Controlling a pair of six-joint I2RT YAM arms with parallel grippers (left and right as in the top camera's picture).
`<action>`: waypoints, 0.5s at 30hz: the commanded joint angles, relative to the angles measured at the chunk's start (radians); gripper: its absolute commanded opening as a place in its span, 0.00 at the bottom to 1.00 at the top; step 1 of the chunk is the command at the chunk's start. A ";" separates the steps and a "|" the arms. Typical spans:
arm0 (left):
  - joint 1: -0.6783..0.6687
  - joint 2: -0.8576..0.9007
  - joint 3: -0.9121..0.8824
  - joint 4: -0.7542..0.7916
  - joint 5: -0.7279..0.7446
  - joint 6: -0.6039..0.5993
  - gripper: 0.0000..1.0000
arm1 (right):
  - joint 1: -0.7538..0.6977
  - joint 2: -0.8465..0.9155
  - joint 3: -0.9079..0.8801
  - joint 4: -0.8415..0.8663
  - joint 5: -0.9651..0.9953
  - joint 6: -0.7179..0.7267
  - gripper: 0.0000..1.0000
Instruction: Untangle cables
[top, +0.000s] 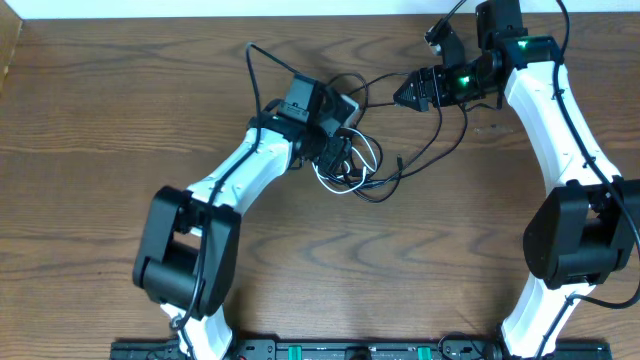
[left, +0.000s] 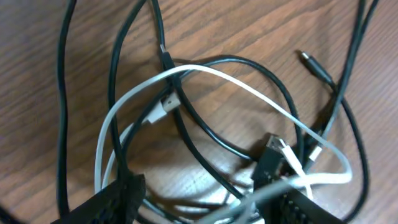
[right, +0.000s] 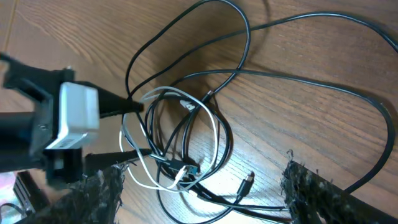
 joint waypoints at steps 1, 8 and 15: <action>0.001 0.013 -0.005 0.054 -0.010 0.049 0.49 | -0.004 -0.012 0.010 -0.001 0.001 -0.019 0.80; 0.004 -0.048 0.019 0.142 -0.010 -0.034 0.08 | -0.004 -0.012 0.010 -0.001 0.019 -0.018 0.80; 0.024 -0.538 0.075 0.333 -0.094 -0.281 0.08 | 0.011 -0.012 0.010 0.008 0.015 -0.018 0.80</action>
